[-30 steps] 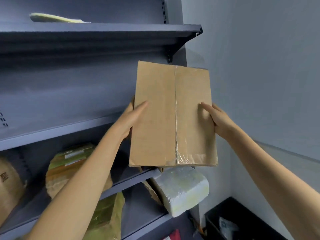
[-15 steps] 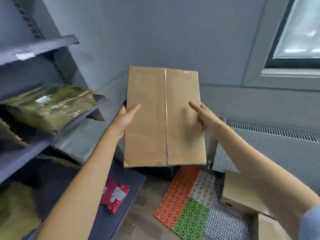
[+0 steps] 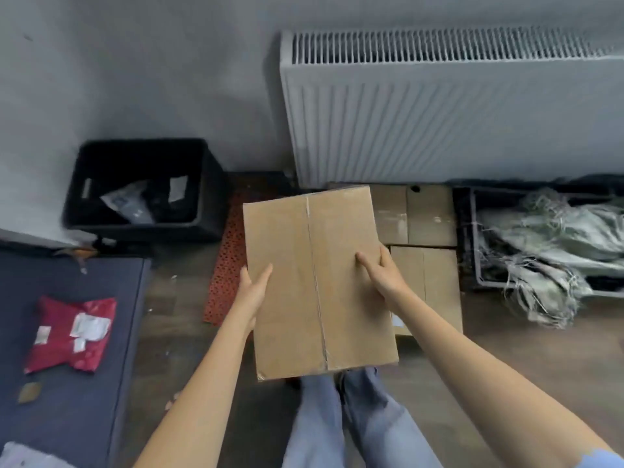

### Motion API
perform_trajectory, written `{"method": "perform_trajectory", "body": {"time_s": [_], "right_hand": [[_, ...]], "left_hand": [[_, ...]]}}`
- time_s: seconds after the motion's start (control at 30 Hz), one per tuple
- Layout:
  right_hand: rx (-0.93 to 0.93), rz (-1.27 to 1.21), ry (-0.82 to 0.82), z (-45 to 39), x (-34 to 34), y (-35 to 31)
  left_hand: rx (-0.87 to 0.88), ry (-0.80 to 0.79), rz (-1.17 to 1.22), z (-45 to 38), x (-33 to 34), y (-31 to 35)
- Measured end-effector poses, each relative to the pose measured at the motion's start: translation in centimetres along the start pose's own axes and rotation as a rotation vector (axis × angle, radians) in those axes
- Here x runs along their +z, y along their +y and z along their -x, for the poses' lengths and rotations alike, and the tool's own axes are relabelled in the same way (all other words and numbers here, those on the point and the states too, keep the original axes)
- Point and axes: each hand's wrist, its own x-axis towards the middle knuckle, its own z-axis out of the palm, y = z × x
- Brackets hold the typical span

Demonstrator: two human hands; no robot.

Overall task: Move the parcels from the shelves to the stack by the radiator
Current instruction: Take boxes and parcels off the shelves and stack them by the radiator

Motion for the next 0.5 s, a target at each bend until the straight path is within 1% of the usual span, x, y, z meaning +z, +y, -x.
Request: {"method": "perform_trajectory", "body": {"time_s": [0.13,0.27,0.33,0.4,0.5], "right_hand": [[0.062,0.108,0.026,-8.5,1.2,10.6],[0.245,0.054,0.063,-15.2,1.4,20.7],[0.315,0.049,0.086,-18.3,1.0,24.9],[0.345,0.033,0.113,-21.1,0.3,28.0],[0.320,-0.005,0.181,-25.0,-1.0,30.4]], "left_hand": [[-0.105,0.004,-0.015,-8.6,4.2,-9.2],[-0.115,0.005,-0.107,-16.6,8.4,-15.9],[-0.108,-0.012,-0.182,-20.7,10.9,-18.1],[-0.084,-0.033,-0.229,-24.7,13.5,-19.6],[-0.062,-0.073,-0.255,-29.4,17.3,-20.4]]}}
